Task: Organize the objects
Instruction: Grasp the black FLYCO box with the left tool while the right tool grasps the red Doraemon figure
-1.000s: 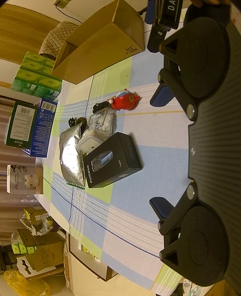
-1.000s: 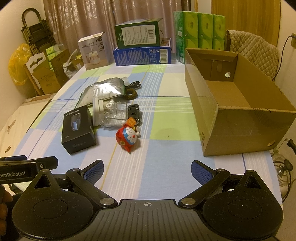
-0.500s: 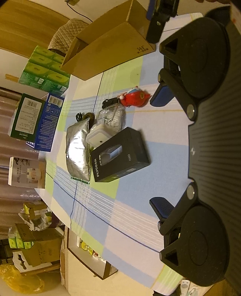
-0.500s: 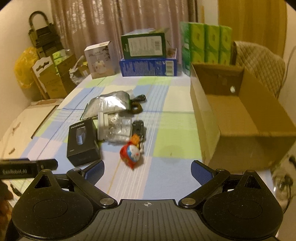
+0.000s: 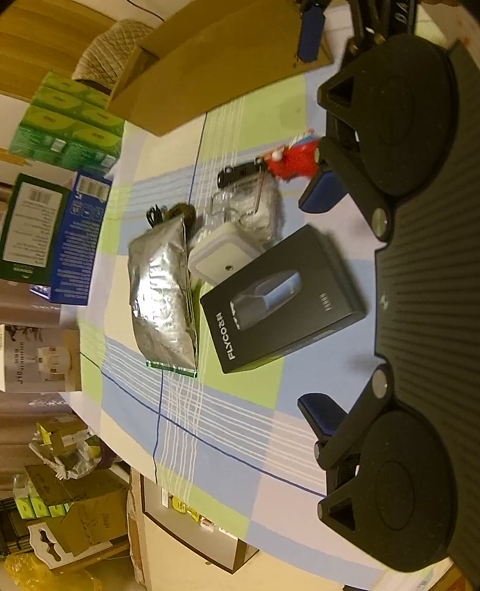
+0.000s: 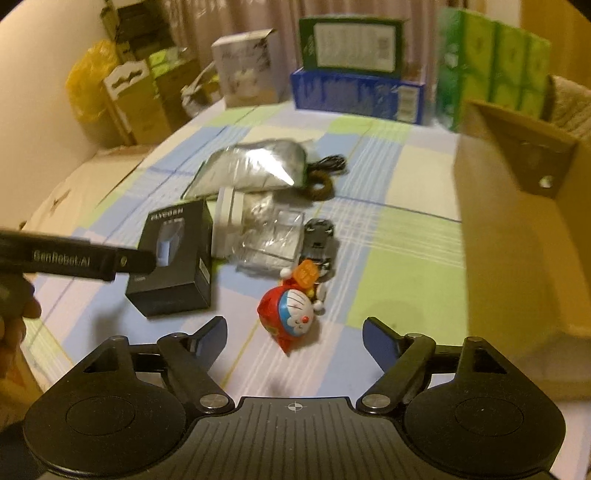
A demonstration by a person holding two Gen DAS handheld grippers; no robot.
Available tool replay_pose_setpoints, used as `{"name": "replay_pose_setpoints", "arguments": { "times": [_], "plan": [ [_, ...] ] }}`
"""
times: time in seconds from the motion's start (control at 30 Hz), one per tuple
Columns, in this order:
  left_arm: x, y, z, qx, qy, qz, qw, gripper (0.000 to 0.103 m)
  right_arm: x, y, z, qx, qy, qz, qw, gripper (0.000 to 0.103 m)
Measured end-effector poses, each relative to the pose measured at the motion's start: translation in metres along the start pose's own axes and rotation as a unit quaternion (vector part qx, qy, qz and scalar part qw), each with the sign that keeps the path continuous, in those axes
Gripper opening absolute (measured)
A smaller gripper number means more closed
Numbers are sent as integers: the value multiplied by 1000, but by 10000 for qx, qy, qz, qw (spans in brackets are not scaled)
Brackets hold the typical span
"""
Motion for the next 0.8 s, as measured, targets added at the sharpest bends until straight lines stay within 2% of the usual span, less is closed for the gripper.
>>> {"name": "replay_pose_setpoints", "arguments": {
  "times": [0.1, 0.3, 0.4, 0.43, 0.47, 0.7, 0.8],
  "plan": [
    [1, -15, 7, 52, -22, 2, 10000, 102, -2, -19, 5, 85, 99, 208, 9997, 74],
    [2, -41, 18, 149, -128, 39, 9998, 102, -5, -51, 14, 317, 188, 335, 9988, 63],
    [2, -49, 22, 186, -167, 3, 9997, 102, -3, -60, 17, 363, 337, 225, 9985, 54],
    [3, -51, 23, 187, -162, 3, 9997, 102, -2, -62, 17, 358, 415, 116, 9984, 45],
    [4, -53, 24, 194, -170, 1, 9997, 102, -2, -63, 17, 326, 462, 57, 9984, 43],
    [-2, -68, 33, 306, -302, 48, 9991, 101, -5, -62, 16, 318, 381, 48, 9988, 42],
    [-3, -72, 34, 383, -351, 41, 9986, 97, -6, -57, 14, 330, 374, -6, 9988, 42]
  ]
}}
Point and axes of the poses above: each gripper's, at about its wrist camera, not at the fingertips, and y roughly against the way its jaws point, x to its left, z to its top, the point moved 6 cm from there along -y, roughly the way its jaws point, and after that the axes turned 11 degrees about x, right-handed, at the moved point
